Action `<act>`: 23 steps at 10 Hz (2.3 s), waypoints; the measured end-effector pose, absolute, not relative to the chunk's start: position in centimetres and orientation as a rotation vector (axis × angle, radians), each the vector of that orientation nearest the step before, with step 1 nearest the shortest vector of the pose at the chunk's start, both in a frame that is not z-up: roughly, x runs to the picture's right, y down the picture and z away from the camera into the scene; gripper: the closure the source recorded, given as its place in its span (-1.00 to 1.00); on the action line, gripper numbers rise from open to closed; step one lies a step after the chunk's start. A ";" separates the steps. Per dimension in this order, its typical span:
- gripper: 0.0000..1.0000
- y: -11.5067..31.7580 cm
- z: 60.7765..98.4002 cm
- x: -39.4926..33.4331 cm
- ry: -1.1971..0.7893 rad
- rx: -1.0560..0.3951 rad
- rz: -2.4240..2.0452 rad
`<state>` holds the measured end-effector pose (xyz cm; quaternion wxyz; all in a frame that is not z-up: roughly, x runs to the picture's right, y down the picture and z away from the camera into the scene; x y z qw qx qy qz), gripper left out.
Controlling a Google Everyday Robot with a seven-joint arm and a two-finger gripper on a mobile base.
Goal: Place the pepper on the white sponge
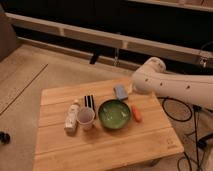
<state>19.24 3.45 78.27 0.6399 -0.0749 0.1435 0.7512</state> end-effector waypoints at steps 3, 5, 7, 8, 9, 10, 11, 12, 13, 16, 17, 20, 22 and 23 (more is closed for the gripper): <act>-0.30 6.4 81.5 21.4 0.371 -0.221 1.840; -0.30 8.3 82.8 22.9 0.400 -0.249 1.911; -0.30 9.2 83.1 23.8 0.425 -0.260 1.932; -0.30 9.1 83.2 23.6 0.422 -0.262 1.928; -0.30 9.2 83.2 23.6 0.423 -0.262 1.927; -0.30 9.1 83.1 23.5 0.419 -0.264 1.923; -0.30 9.2 83.1 23.4 0.414 -0.276 1.914; -0.30 9.4 83.1 23.0 0.406 -0.299 1.904; -0.30 10.5 83.6 22.8 0.407 -0.347 1.877; -0.30 13.5 85.3 23.4 0.437 -0.459 1.841; -0.30 14.4 86.0 24.1 0.456 -0.492 1.830; -0.30 15.0 87.6 25.4 0.479 -0.532 1.808; -0.30 14.9 88.2 25.5 0.485 -0.544 1.796; -0.30 14.5 88.6 25.3 0.482 -0.546 1.782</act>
